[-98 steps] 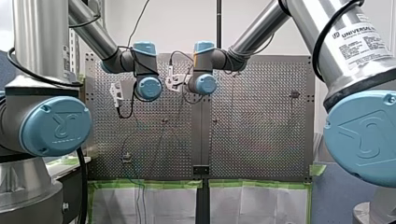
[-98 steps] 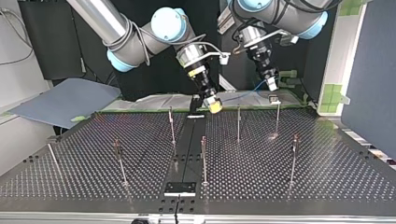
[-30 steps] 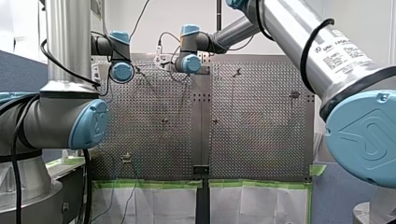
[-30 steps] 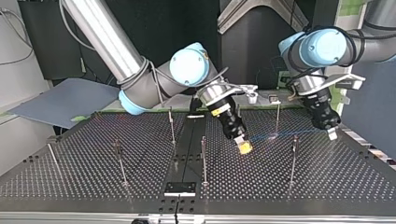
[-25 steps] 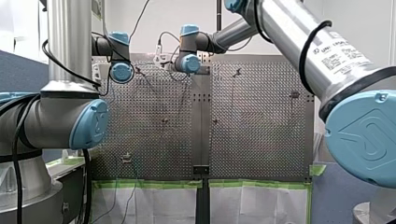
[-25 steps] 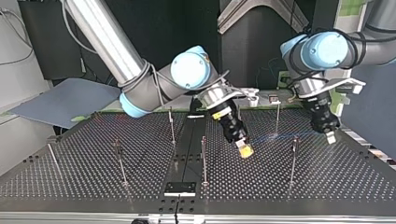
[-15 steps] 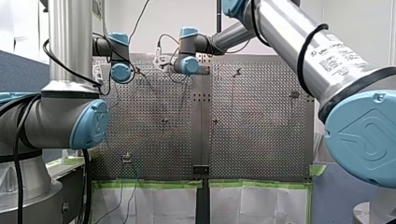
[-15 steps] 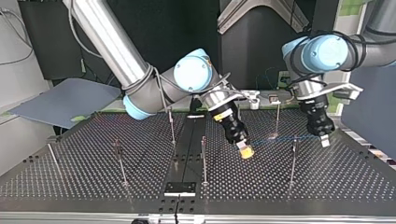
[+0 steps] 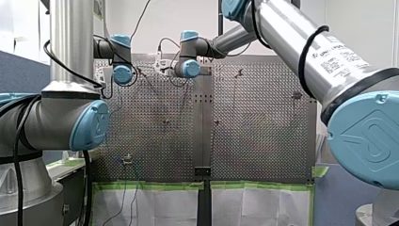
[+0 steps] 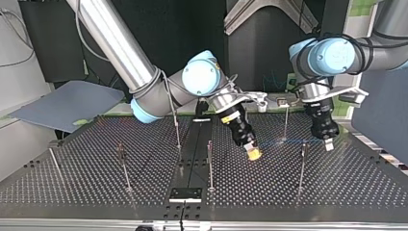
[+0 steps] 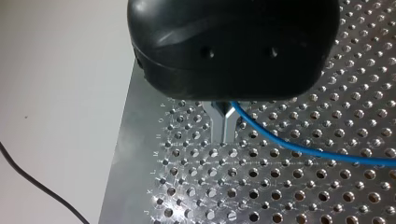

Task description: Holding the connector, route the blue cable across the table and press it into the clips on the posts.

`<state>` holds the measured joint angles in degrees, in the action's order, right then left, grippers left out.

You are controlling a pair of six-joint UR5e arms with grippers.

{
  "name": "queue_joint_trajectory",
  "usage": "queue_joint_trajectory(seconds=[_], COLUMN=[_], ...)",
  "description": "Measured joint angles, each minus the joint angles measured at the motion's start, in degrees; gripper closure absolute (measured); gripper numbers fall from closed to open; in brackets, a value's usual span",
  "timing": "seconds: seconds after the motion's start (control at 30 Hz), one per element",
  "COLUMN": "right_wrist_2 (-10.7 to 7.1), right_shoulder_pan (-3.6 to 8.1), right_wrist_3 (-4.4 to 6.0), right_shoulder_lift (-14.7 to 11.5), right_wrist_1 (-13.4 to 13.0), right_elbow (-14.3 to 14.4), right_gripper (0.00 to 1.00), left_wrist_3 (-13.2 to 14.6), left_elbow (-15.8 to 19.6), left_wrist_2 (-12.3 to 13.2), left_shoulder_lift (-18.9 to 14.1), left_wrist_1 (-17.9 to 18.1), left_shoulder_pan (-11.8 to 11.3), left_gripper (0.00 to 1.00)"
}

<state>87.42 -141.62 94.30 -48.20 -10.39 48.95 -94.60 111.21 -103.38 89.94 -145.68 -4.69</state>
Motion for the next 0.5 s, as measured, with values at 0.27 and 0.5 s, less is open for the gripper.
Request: queue_joint_trajectory(seconds=[0.27,0.5], right_wrist_2=[0.01,-0.04], right_shoulder_pan=[0.57,1.30], right_wrist_3=[0.47,0.62], right_shoulder_lift=[0.4,0.6], right_wrist_1=[0.0,-0.1], right_elbow=[0.0,0.0], right_gripper=[1.00,1.00], left_wrist_3=[0.1,-0.2], left_elbow=[0.4,0.6], left_wrist_2=[0.0,0.6], left_shoulder_lift=[0.4,1.1], left_wrist_1=[0.1,1.9], left_shoulder_pan=[0.1,-0.2], left_gripper=[1.00,1.00])
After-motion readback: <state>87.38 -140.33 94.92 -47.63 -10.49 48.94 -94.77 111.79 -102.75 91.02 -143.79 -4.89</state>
